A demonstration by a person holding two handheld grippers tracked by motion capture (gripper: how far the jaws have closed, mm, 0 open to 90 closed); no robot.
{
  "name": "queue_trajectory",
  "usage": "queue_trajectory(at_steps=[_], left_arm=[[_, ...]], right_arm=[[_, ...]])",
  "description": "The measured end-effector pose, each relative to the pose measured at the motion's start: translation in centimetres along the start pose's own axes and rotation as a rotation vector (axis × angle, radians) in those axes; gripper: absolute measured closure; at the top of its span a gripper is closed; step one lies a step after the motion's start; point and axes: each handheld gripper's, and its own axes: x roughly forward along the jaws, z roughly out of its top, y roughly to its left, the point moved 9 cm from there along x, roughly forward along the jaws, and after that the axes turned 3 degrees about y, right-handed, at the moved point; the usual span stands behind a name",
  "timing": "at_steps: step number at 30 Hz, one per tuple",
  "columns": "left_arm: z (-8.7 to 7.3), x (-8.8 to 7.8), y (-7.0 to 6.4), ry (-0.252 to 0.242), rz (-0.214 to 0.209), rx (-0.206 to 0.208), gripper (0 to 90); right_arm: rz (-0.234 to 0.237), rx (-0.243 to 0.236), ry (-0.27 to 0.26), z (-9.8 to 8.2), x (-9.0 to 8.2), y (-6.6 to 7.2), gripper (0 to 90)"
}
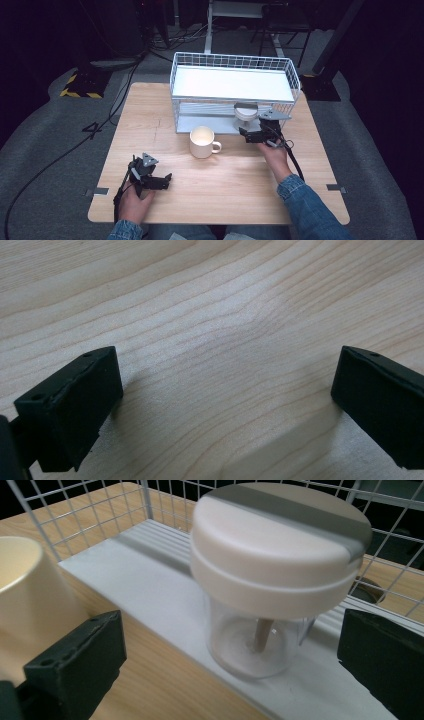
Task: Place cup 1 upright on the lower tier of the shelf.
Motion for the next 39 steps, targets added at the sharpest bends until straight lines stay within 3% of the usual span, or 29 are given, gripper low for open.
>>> queue_trajectory(at_steps=[12, 18, 26, 33, 39], left_arm=[[0.1, 0.1, 0.0, 0.002, -0.01, 0.011, 0.6], [0.2, 0.2, 0.0, 0.002, -0.014, 0.017, 0.5], [0.3, 0.2, 0.1, 0.003, -0.015, 0.019, 0.5], [0.3, 0.3, 0.1, 0.003, -0.011, 0.019, 0.3], [0.3, 0.2, 0.1, 0.003, -0.009, 0.019, 0.4]], right_arm=[[0.054, -0.023, -0.019, -0.5, -5.2, 1.0, 0.0], [0.082, -0.031, 0.034, -1.3, -8.1, 1.1, 0.0], [0.058, -0.068, 0.036, -3.0, -11.4, 1.3, 0.0], [0.06, -0.047, 0.066, -5.3, -13.3, 1.4, 0.0], [0.072, -0.005, 0.096, -7.6, -13.8, 1.2, 0.0]])
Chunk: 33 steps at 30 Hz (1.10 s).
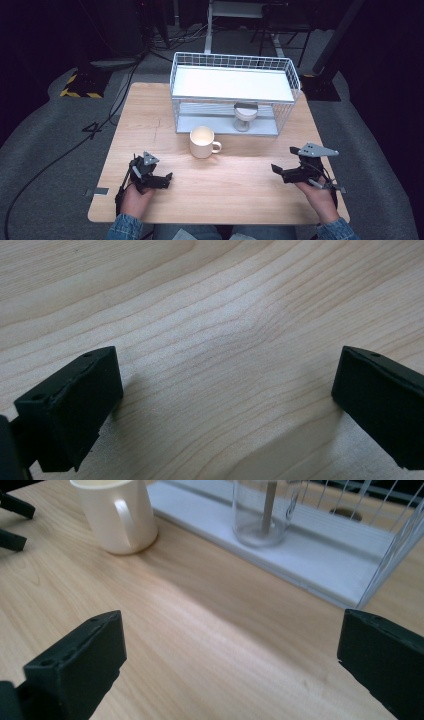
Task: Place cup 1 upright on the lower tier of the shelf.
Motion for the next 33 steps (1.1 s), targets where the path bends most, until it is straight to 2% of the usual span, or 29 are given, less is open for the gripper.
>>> queue_trajectory(at_steps=[3, 8, 11, 13, 16, 18, 24, 29, 33], left_arm=[[0.0, 0.0, 0.0, 0.0, 0.0, -0.002, 0.4], [0.1, 0.1, -0.1, -0.001, 0.003, -0.008, 0.5], [0.1, 0.1, -0.1, -0.001, 0.003, -0.006, 0.5], [0.1, 0.1, -0.1, -0.001, 0.003, -0.006, 0.5], [0.1, 0.1, -0.1, -0.001, 0.003, -0.007, 0.5], [0.1, 0.1, -0.1, -0.001, 0.002, -0.007, 0.5], [0.1, 0.1, -0.1, -0.001, 0.003, -0.007, 0.5], [0.1, 0.1, -0.1, -0.002, 0.002, -0.008, 0.5], [0.1, 0.1, -0.1, -0.002, 0.002, -0.008, 0.5]], right_arm=[[-0.008, 0.014, 0.03, -1.4, 0.0, -0.1, 0.0], [-0.02, 0.057, 0.028, -2.9, -0.2, -0.4, 0.0], [-0.04, 0.063, 0.031, -3.7, -0.1, -1.0, 0.0], [-0.036, 0.063, 0.062, -4.2, 0.1, -1.2, 0.0], [-0.049, 0.058, 0.08, -5.0, 0.2, -1.4, 0.0], [-0.041, 0.07, 0.098, -5.5, 0.4, -1.4, 0.0], [-0.046, 0.055, 0.165, -7.1, 0.9, -1.5, 0.0], [-0.053, 0.082, 0.221, -8.4, 1.2, -1.6, 0.0], [-0.056, 0.083, 0.236, -8.9, 1.4, -1.6, 0.0]])
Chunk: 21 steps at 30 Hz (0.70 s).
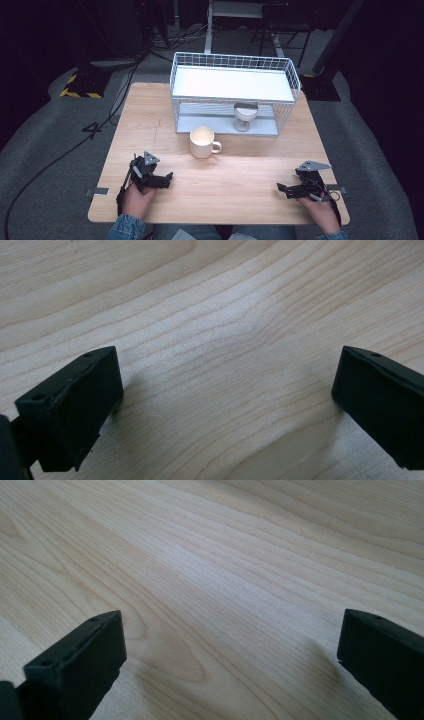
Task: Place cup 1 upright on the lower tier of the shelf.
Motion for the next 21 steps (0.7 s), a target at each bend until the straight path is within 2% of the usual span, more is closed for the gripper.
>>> queue_trajectory(at_steps=[3, 5, 6, 9, 13, 21], left_arm=[[-0.01, 0.0, 0.0, 0.001, 0.0, 0.001, 0.5], [0.0, 0.0, 0.0, 0.0, 0.0, 0.0, 0.5], [-0.01, 0.0, 0.01, 0.001, 0.0, 0.001, 0.5], [-0.01, -0.01, 0.01, 0.001, 0.0, 0.002, 0.5], [-0.01, 0.0, 0.0, 0.002, 0.0, 0.002, 0.5], [-0.01, -0.01, -0.04, 0.001, 0.001, 0.005, 0.7]], right_arm=[[-0.008, 0.0, 0.009, -0.2, 0.29, 0.0, 0.0], [-0.034, -0.015, 0.013, -0.34, 0.53, -0.13, 0.0], [-0.051, -0.027, 0.01, -0.38, 0.62, -0.18, 0.0], [-0.067, -0.005, -0.025, -0.24, 0.81, -0.15, 0.0], [-0.054, -0.021, -0.033, -0.12, 0.93, -0.21, 0.0], [-0.057, -0.015, -0.035, -0.02, 1.01, -0.26, 0.0]])
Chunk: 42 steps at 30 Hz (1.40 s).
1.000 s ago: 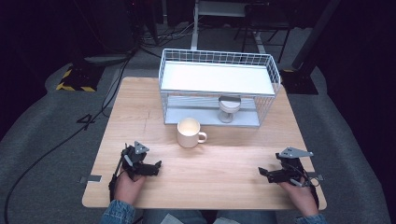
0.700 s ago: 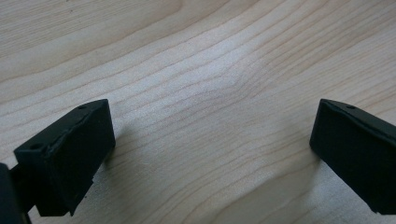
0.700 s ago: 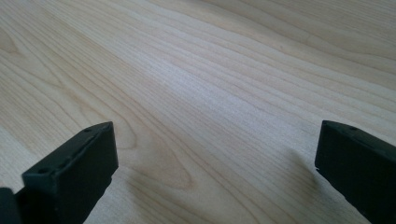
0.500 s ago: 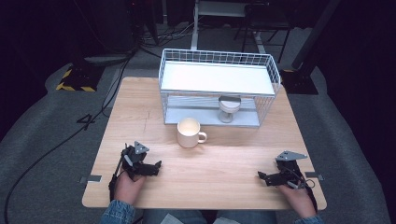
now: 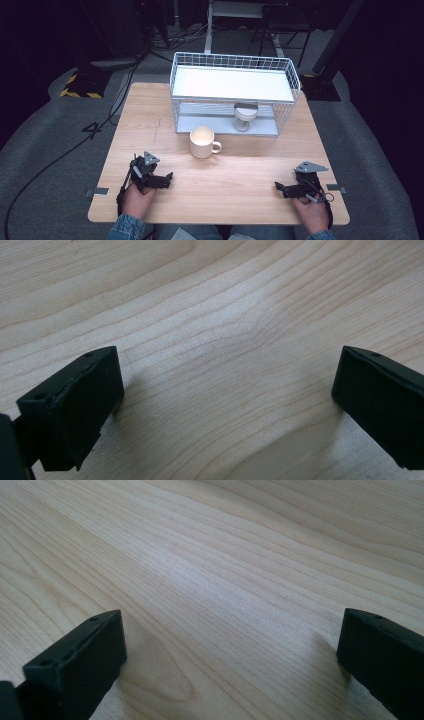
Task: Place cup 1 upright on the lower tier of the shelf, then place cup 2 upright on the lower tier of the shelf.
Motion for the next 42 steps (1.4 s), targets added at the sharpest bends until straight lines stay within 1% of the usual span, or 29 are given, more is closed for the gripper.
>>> queue_trajectory(at_steps=[6, 9, 13, 15, 19, 21, 23, 24, 26, 28, 30, 34, 36, 37, 39, 42], left_arm=[[0.0, 0.0, 0.0, 0.0, -0.002, 0.002, 0.7], [0.0, 0.0, -0.1, 0.0, -0.003, -0.004, 0.5], [-0.2, -0.1, -0.2, 0.001, -0.006, 0.006, 0.4], [-0.2, -0.1, -0.2, 0.002, -0.006, -0.002, 0.5], [-0.2, -0.1, -0.2, 0.002, -0.006, -0.002, 0.5], [-0.2, -0.2, -0.2, 0.007, -0.005, -0.001, 0.5], [-0.1, -0.2, -0.1, 0.015, -0.001, -0.013, 0.9], [-0.1, -0.1, -0.1, 0.017, 0.003, -0.01, 0.5], [0.0, -0.2, -0.1, 0.018, -0.006, -0.018, 0.0], [0.2, -0.4, -0.1, 0.002, -0.008, -0.027, 0.0], [0.6, -0.8, 0.1, -0.02, 0.005, -0.027, 0.0], [1.6, -1.5, -0.1, -0.063, -0.001, -0.027, 0.0], [2.1, -1.7, -0.4, -0.074, -0.016, -0.031, 0.0], [2.4, -1.9, -0.7, -0.082, -0.029, -0.034, 0.0], [3.1, -2.3, -1.3, -0.101, -0.061, -0.027, 0.0], [4.4, -2.9, -2.2, -0.131, -0.068, -0.001, 0.0]], right_arm=[[0.0, 0.0, 0.0, 0.0, 0.0, 0.0, 0.0], [0.0, 0.0, 0.0, 0.0, 0.0, 0.0, 0.0], [0.0, 0.0, 0.0, 0.0, 0.0, 0.0, 0.0], [0.0, 0.001, 0.0, 0.0, 0.0, 0.0, 0.0], [-0.004, 0.004, 0.0, 0.0, 0.0, 0.0, 0.0], [-0.004, 0.004, 0.0, 0.0, 0.0, 0.0, 0.0], [-0.004, 0.004, 0.0, 0.0, 0.0, 0.0, 0.0], [-0.005, 0.004, 0.0, 0.0, 0.0, 0.0, 0.0], [-0.006, 0.005, 0.0, 0.0, 0.0, 0.0, 0.0], [-0.007, 0.006, 0.0, 0.0, 0.0, 0.0, 0.0], [-0.008, 0.006, 0.0, 0.0, 0.0, 0.0, 0.0], [-0.008, 0.006, 0.0, 0.0, 0.0, 0.0, 0.0], [-0.008, 0.006, 0.0, 0.0, 0.0, 0.0, 0.0], [-0.008, 0.006, 0.0, 0.0, 0.0, 0.0, 0.0], [-0.008, 0.006, 0.0, 0.0, 0.0, 0.0, 0.0], [-0.009, 0.007, 0.0, 0.0, 0.0, 0.0, 0.0]])
